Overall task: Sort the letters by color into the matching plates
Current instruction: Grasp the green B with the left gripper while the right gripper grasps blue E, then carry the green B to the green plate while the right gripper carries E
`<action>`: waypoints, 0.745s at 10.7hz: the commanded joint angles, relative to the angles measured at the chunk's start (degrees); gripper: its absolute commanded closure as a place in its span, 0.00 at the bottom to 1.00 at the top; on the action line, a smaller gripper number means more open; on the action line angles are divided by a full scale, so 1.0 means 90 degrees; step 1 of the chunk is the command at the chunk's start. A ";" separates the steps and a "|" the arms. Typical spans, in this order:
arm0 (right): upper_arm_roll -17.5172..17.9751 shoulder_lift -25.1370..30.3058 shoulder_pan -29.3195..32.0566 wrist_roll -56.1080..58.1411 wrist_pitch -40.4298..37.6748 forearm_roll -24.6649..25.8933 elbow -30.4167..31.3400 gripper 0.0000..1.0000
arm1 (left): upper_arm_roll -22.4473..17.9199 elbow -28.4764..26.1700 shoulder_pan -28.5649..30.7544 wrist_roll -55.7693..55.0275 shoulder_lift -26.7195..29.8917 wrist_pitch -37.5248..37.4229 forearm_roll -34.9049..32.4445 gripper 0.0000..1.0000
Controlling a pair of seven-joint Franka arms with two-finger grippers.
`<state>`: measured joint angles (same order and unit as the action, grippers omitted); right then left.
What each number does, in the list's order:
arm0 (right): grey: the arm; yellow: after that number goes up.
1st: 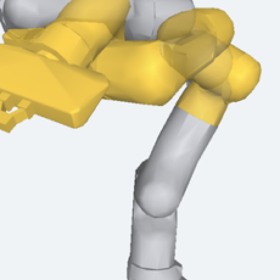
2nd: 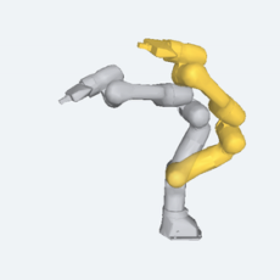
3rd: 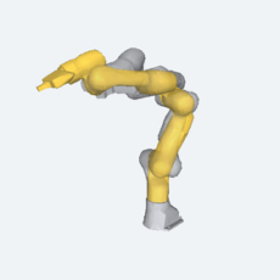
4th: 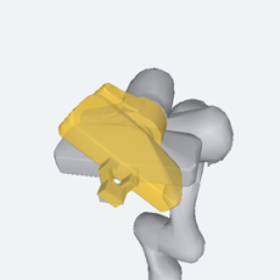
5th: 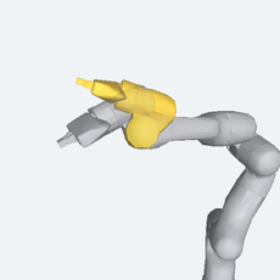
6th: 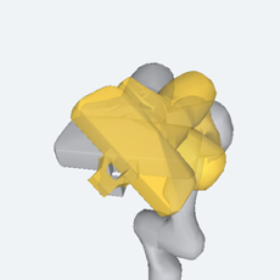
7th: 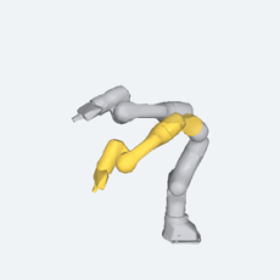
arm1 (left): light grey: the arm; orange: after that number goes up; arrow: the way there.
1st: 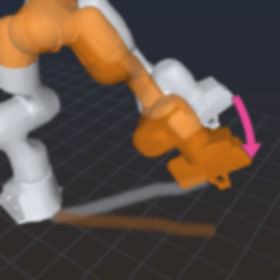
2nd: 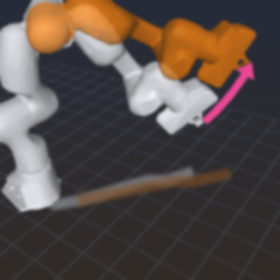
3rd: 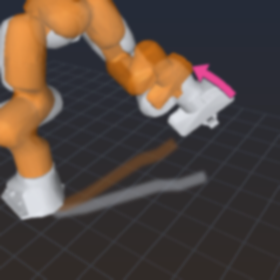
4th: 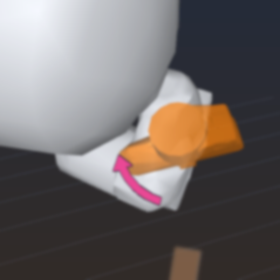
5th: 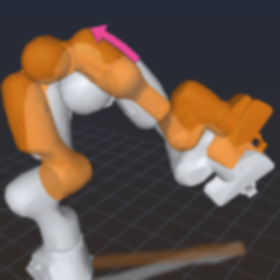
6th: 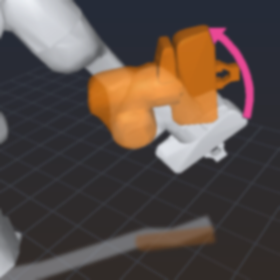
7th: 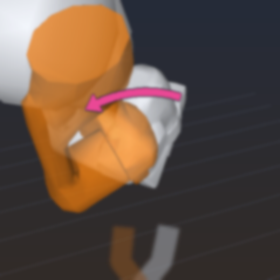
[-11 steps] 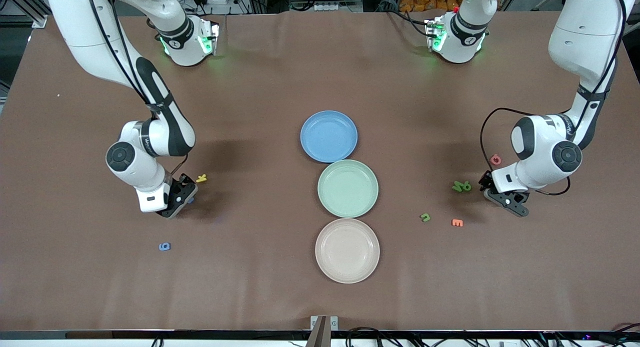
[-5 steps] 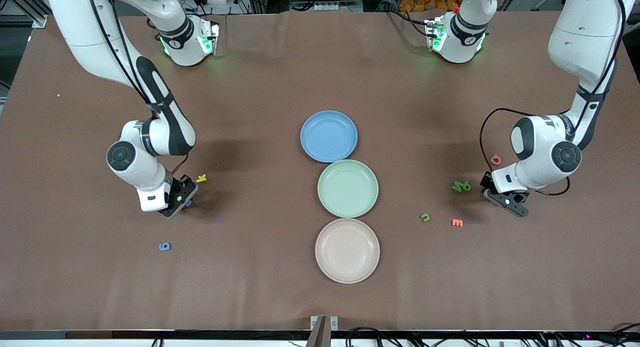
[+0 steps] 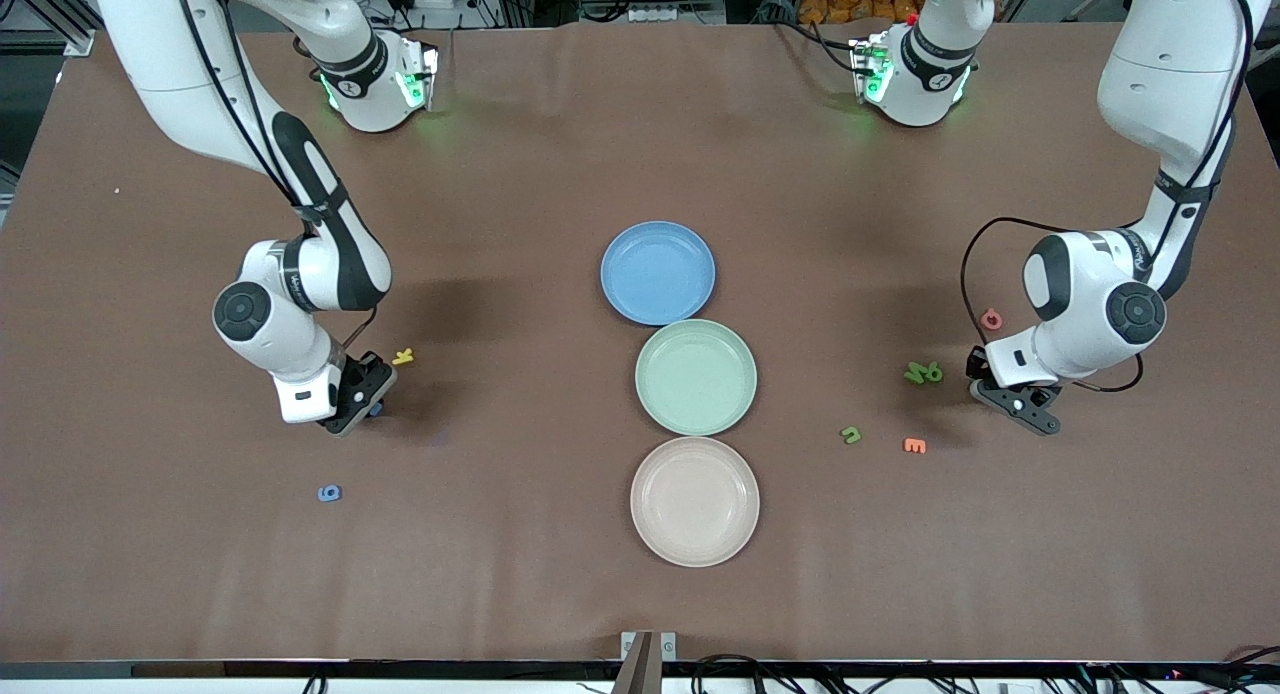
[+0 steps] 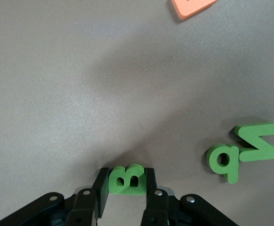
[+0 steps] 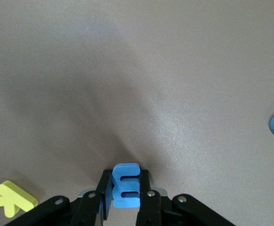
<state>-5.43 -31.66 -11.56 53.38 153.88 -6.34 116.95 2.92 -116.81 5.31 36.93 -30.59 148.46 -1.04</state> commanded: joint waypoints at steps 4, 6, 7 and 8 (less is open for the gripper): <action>0.0066 0.0480 0.0054 -0.0779 -0.0629 -0.0057 0.0014 0.88 | 0.0522 0.0731 -0.0112 -0.0809 0.0420 -0.0419 -0.0090 1.00; 0.0231 0.0744 -0.0004 -0.1999 -0.1032 -0.0067 -0.0045 0.88 | 0.1078 0.1064 -0.0189 -0.1958 0.0401 -0.0752 -0.0090 1.00; 0.0319 0.0861 -0.0062 -0.2750 -0.1179 -0.0057 -0.0074 0.88 | 0.1207 0.1162 -0.0345 -0.2525 0.0401 -0.0898 -0.0090 1.00; 0.0388 0.0988 -0.0189 -0.3472 -0.1383 -0.0067 -0.0094 0.88 | 0.1228 0.1308 -0.0636 -0.3091 0.0401 -0.1122 -0.0090 1.00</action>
<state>-3.62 -26.15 -11.85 34.37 145.02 -6.58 115.67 12.86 -107.48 3.23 19.22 -27.16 142.27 -1.04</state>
